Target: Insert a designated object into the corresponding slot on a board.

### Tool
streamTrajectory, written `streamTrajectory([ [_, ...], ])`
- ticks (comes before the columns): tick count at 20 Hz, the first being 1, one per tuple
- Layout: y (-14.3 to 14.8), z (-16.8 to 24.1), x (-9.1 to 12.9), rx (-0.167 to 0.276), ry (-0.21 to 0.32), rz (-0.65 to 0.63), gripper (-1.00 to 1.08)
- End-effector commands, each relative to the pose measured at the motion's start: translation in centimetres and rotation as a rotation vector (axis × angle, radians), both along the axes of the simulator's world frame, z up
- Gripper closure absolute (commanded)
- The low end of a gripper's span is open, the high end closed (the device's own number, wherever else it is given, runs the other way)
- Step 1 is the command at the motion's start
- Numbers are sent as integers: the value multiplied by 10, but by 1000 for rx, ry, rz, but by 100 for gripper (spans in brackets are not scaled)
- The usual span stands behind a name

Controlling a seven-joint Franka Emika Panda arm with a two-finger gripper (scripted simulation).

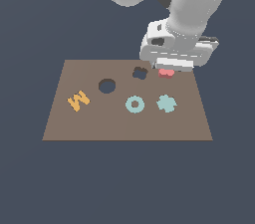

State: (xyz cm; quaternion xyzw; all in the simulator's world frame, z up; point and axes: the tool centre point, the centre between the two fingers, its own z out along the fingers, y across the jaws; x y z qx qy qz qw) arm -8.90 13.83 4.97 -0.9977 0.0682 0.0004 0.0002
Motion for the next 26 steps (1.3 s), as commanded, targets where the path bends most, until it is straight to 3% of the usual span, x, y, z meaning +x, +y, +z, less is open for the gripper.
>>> streamTrajectory([
  [1,0,-4,0,0,0,-1,-92],
  [9,1,-20,0,-1,-1,-3,-92],
  [10,1,-20,0,-1,-1,-3,108],
  [26,1,-19,-1,0,-1,18,108],
])
